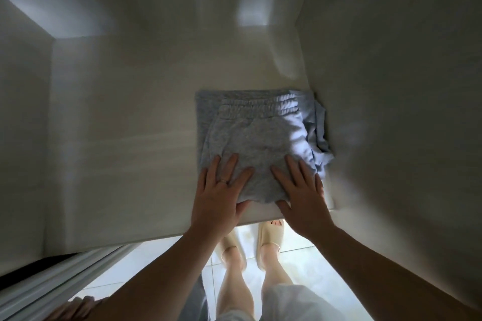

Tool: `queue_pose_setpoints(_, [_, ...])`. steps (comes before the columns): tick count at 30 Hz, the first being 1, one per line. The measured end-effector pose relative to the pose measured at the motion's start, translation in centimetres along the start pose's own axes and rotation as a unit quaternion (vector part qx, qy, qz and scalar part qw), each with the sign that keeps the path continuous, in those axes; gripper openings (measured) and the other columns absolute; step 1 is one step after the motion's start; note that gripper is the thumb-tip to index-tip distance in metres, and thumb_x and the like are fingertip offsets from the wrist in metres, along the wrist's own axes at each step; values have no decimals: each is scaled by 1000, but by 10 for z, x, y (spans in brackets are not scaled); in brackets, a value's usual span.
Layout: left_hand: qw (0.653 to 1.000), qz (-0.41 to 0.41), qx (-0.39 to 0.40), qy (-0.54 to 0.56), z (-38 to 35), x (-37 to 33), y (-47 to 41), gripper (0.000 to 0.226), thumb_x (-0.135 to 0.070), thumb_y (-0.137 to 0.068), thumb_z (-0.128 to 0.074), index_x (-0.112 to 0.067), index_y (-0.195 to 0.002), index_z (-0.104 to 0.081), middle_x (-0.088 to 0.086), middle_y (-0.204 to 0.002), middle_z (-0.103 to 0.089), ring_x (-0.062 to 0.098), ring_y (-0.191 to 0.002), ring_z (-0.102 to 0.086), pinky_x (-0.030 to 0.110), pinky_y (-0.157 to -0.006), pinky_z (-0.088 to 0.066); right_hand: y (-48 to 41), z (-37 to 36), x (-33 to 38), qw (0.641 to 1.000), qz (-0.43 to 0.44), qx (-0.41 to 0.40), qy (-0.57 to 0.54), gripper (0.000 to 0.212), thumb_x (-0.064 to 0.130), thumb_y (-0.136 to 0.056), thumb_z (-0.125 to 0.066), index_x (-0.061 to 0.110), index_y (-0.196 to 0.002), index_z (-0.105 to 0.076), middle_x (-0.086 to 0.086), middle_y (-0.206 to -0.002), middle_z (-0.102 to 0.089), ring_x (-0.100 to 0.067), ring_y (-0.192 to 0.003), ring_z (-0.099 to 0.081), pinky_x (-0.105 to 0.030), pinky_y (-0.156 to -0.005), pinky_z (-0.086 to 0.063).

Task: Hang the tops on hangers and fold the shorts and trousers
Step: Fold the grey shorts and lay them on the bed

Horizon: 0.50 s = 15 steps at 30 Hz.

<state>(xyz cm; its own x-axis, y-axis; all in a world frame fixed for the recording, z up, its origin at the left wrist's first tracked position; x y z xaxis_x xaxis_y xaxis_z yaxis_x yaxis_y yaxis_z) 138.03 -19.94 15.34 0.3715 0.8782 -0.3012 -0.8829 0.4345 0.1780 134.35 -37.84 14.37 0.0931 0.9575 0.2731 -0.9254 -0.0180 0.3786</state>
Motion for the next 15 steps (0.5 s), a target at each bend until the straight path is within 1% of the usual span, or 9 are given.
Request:
queue_pose_setpoints(3, [1000, 13, -19, 4, 6, 6, -26, 64, -54, -81, -68, -38, -141, -54, 1, -160, -37, 42, -143, -34, 55, -112, -34, -35, 10, 1, 1000, -28, -8, 7, 77, 32, -87, -60, 40, -156, -27, 2, -169, -5, -27, -155, -2, -58, -120, -12])
queue_pose_setpoints(7, [998, 21, -50, 8, 14, 16, -67, 63, -57, -82, -64, -35, -140, -56, 3, -158, -40, 44, -142, -36, 54, -111, -36, -83, 26, -1, 999, -26, -13, 38, 77, 36, -92, -55, 42, -158, -16, 4, -169, 3, -25, -154, 3, -57, -119, -8])
queue_pose_setpoints(9, [998, 25, -57, 8, 19, 23, -89, 62, -61, -84, -54, -35, -141, -56, 3, -158, -40, 43, -143, -34, 53, -112, -35, -106, 35, -2, 999, -22, -16, 48, 73, 37, -95, -52, 40, -158, -15, 3, -169, 3, -26, -154, 3, -58, -119, -9])
queue_pose_setpoints(11, [998, 30, -58, 16, 23, 31, -109, 64, -63, -85, -49, -35, -142, -55, 3, -159, -38, 42, -145, -31, 53, -113, -33, -128, 45, -1, 998, -21, -22, 58, 70, 38, -96, -51, 39, -157, -17, 3, -168, 1, -26, -153, 1, -59, -119, -11])
queue_pose_setpoints(15, [998, 35, -40, 28, 28, 41, -143, 66, -63, -86, -55, -38, -146, -48, 0, -163, -30, 41, -149, -21, 53, -117, -25, -159, 63, 0, 997, -31, -30, 63, 67, 37, -94, -51, 38, -155, -21, 4, -167, -4, -26, -152, -5, -60, -118, -13])
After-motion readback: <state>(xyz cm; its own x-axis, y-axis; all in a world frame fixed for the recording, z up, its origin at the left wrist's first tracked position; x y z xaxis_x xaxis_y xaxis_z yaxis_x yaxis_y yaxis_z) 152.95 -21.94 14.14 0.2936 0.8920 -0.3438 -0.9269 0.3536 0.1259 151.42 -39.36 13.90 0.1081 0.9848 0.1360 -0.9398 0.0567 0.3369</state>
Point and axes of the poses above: each hand's wrist, its own y-axis away from the middle knuckle, its own z-axis out of the back of the hand, x = y × z, the point moved 8 cm from there along -y, towards the middle knuckle
